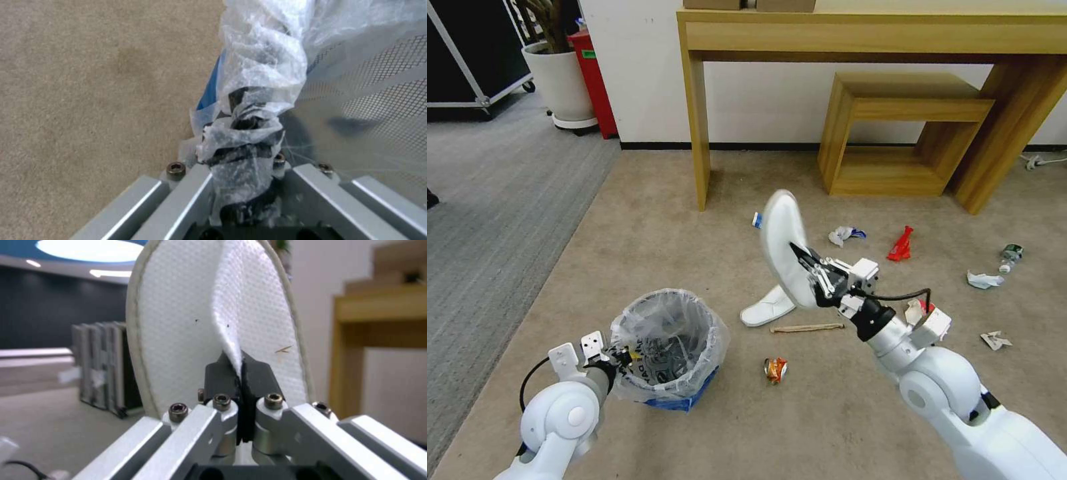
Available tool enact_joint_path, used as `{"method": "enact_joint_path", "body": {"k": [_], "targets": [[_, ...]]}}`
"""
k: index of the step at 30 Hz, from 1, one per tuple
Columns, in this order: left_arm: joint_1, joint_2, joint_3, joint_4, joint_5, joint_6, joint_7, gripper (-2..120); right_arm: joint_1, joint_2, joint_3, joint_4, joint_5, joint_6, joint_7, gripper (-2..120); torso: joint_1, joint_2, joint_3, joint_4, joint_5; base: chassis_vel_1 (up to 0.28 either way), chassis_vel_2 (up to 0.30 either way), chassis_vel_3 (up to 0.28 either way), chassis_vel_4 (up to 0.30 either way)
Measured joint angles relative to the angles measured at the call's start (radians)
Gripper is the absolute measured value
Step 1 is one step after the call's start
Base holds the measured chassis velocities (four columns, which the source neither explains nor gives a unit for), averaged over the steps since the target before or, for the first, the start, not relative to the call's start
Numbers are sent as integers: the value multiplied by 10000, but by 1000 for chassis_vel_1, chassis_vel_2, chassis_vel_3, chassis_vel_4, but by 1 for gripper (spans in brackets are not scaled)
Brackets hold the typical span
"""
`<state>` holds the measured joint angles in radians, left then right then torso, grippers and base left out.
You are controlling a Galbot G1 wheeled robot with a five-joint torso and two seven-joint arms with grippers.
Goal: Pick up the trash bin and place the garbage on the floor into it.
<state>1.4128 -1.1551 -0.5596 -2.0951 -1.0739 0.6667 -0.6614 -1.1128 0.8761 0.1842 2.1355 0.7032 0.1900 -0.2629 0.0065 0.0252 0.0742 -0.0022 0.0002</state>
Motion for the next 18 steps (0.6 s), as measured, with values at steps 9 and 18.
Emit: {"method": "enact_joint_path", "body": {"k": [9,18], "targets": [[146,149,18,-639,-532,162,-326,0,1214,14,-1731,-441,485,743,-616,0,0,0,0,1,-2,0,0,0,0],[293,145,24,-1073,-585,201,-371,0,2211,642,-3517,-1384,753,1251,-980,0,0,0,0,0,-2,0,0,0,0]]}}
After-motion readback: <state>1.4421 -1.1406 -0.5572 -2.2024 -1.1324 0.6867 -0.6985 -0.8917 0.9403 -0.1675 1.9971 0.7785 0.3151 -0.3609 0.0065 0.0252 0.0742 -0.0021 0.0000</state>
